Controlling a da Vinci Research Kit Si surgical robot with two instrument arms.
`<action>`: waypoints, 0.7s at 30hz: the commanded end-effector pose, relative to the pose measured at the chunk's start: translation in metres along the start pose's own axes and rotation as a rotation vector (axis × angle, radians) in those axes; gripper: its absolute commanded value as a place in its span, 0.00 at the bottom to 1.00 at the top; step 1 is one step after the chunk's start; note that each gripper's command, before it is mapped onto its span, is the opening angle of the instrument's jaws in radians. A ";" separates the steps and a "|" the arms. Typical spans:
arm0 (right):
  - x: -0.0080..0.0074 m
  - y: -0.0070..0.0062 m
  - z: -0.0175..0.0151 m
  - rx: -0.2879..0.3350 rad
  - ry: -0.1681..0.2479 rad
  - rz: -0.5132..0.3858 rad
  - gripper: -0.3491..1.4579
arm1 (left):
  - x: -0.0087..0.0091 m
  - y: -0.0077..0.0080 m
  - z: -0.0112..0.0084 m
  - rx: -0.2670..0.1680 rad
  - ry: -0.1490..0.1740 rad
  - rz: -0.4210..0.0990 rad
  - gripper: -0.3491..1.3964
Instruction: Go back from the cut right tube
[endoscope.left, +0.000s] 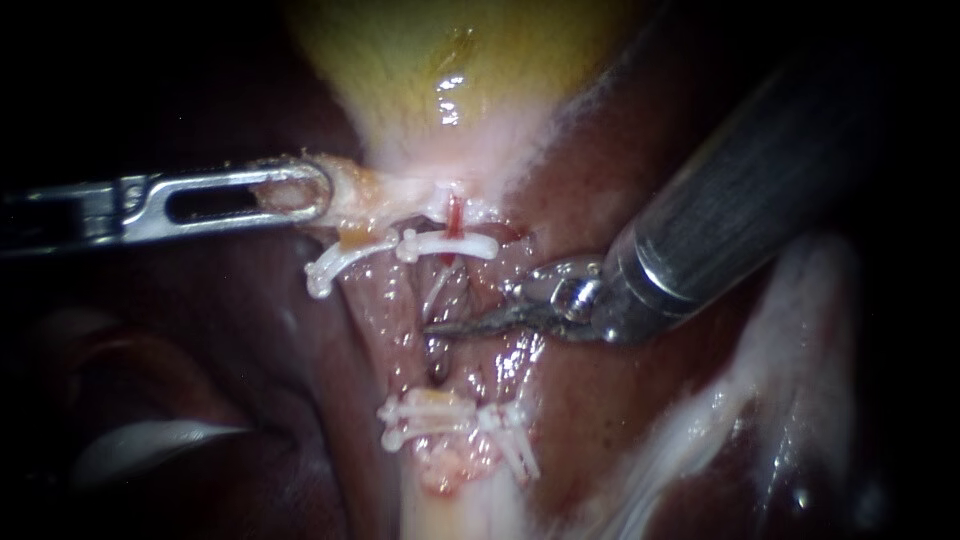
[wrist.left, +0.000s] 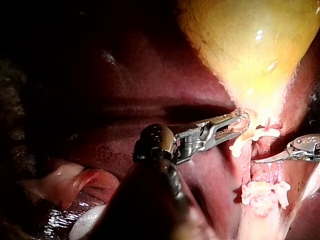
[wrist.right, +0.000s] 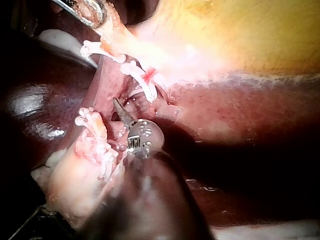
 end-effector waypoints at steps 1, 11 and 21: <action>0.0000 0.0000 0.0000 0.000 0.000 0.000 0.00 | 0.0000 0.0000 0.0000 0.000 0.000 0.000 0.00; -0.0002 -0.0003 0.0001 -0.039 0.031 -0.072 0.33 | 0.0002 0.0002 0.0001 0.000 -0.001 0.001 0.00; -0.0002 -0.0002 0.0003 -0.059 0.062 -0.087 0.89 | 0.0003 0.0003 0.0001 0.000 -0.001 0.002 0.00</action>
